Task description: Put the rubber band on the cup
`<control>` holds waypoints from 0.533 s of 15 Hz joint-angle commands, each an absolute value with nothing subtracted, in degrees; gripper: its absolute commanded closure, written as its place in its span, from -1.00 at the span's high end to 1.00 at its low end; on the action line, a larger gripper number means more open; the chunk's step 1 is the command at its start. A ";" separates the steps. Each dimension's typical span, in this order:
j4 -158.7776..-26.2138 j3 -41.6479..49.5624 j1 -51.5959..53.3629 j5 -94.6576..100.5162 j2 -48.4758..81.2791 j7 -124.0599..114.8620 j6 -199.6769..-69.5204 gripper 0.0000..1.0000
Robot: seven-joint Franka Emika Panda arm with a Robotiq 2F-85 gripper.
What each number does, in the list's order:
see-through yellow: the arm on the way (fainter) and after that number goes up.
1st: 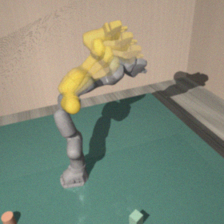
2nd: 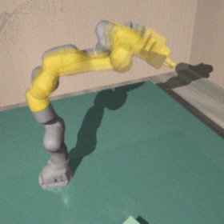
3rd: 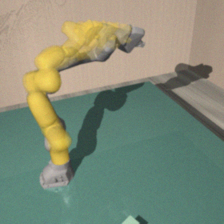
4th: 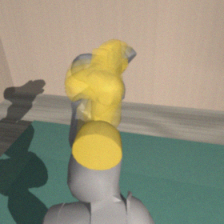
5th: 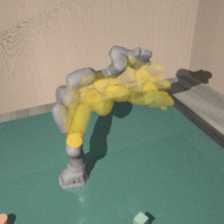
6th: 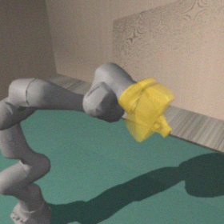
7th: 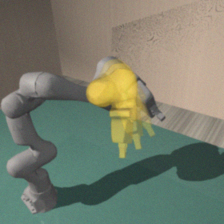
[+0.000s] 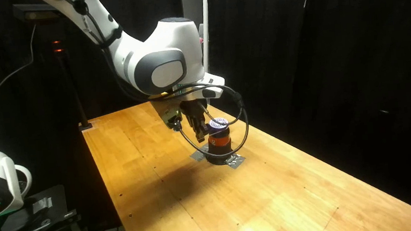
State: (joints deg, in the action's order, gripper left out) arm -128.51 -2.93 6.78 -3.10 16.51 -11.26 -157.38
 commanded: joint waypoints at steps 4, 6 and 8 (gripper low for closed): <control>-139.84 -6.77 5.16 -11.05 12.73 -10.74 -178.69 -0.81; -141.58 -9.16 3.93 -13.06 12.87 -10.67 -184.23 -0.82; -142.99 -11.49 2.57 -13.76 13.30 -11.49 -190.02 -0.81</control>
